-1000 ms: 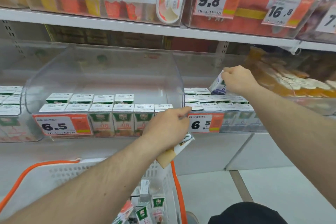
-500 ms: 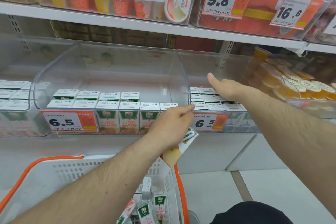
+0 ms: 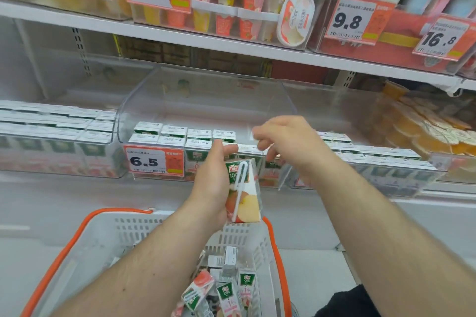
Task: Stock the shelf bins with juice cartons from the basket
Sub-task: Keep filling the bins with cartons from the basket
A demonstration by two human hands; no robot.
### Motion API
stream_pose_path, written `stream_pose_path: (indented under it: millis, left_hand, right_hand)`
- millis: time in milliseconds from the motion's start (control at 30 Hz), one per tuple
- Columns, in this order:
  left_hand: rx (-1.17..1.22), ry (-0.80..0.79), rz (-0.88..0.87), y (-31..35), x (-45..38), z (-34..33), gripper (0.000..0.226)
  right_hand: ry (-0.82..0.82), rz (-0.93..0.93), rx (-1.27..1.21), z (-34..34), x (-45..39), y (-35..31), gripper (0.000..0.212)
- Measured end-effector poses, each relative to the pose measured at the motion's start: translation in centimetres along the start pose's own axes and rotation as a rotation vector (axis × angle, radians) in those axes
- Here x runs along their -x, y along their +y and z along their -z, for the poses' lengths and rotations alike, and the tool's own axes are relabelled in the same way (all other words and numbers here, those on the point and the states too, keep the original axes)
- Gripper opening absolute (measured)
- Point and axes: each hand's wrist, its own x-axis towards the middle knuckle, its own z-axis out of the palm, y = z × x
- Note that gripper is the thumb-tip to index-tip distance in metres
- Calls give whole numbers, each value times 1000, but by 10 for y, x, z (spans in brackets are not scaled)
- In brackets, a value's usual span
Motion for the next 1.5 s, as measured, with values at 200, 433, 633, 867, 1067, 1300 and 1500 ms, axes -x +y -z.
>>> stream_pose_path:
  millis: [200, 433, 633, 867, 1067, 1300, 1500]
  left_hand:
    - [312, 95, 93, 4, -8, 24, 46]
    - [345, -248, -133, -4, -6, 49, 70]
    - [202, -243, -301, -23, -1, 50, 54]
    - [-494, 321, -767, -23, -7, 59, 46]
    - [-863, 494, -1045, -32, -25, 62, 45]
    - [-914, 389, -1208, -20, -27, 48, 63]
    - [-1559, 281, -770, -27, -33, 56, 93]
  right_hand:
    - [-388, -197, -37, -41, 24, 11, 60]
    - [-407, -155, -622, -47, 20, 19, 5]
    - [-536, -236, -771, -53, 20, 19, 26]
    - [87, 38, -327, -51, 18, 14, 15]
    - [0, 74, -157, -70, 35, 4, 47]
    - [368, 246, -12, -64, 22, -6, 16]
    - [583, 288, 216, -18, -26, 8, 40]
